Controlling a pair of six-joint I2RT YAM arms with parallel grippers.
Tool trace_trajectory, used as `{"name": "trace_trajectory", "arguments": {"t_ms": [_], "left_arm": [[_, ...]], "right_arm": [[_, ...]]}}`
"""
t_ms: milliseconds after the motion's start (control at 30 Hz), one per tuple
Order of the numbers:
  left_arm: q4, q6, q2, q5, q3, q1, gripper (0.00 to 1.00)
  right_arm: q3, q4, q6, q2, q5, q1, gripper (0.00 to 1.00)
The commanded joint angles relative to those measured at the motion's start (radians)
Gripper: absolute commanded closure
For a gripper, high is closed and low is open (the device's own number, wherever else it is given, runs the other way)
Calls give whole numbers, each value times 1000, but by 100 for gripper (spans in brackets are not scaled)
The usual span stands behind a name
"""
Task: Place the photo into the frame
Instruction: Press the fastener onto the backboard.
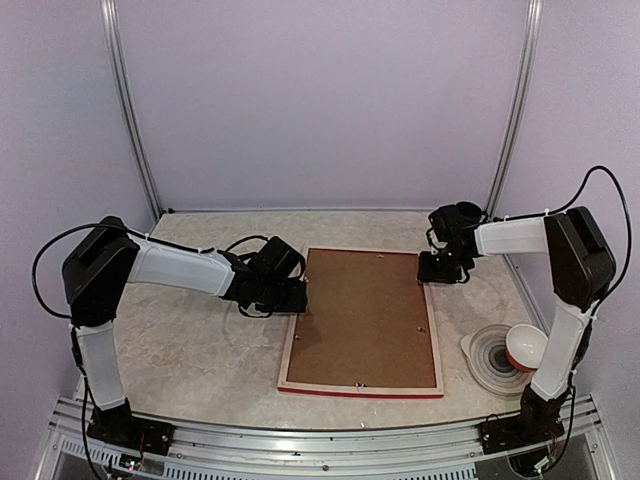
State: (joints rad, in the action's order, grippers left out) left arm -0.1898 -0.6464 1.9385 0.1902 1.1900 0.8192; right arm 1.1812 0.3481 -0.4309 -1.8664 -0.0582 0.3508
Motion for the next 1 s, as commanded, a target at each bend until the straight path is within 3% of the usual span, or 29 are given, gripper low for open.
{"name": "trace_trajectory", "arguments": {"t_ms": [0, 433, 633, 967], "left_arm": [[17, -6, -2, -3, -14, -5, 39], [20, -8, -1, -3, -22, -5, 39], [21, -9, -3, -2, -26, -5, 39], [21, -10, -7, -1, -29, -5, 39]], "right_arm": [[12, 13, -3, -29, 13, 5, 55], [10, -1, 1, -64, -12, 7, 62], [-10, -31, -3, -23, 35, 6, 55], [11, -12, -14, -14, 8, 0, 57]]}}
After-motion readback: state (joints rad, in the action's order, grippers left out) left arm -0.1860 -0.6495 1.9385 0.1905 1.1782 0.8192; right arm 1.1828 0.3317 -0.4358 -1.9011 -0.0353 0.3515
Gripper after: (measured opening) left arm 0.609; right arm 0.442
